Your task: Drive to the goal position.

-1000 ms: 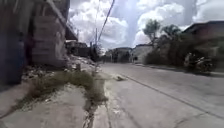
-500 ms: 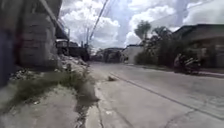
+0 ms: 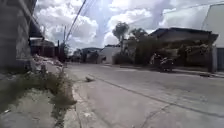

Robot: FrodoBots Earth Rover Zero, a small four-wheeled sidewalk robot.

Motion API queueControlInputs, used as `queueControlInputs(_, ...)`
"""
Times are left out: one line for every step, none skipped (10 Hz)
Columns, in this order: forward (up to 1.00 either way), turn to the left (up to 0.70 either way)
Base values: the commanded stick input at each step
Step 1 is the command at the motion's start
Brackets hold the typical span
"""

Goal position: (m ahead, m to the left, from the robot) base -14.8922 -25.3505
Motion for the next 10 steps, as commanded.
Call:
queueControlInputs(0.00, -0.70)
queueControlInputs(0.03, -0.70)
queueControlInputs(0.01, -0.70)
queueControlInputs(0.00, -0.70)
queueControlInputs(0.00, -0.70)
queueControlInputs(0.02, -0.70)
queueControlInputs(0.07, -0.32)
queueControlInputs(0.15, -0.30)
queueControlInputs(0.32, -0.42)
queueControlInputs(0.56, -0.37)
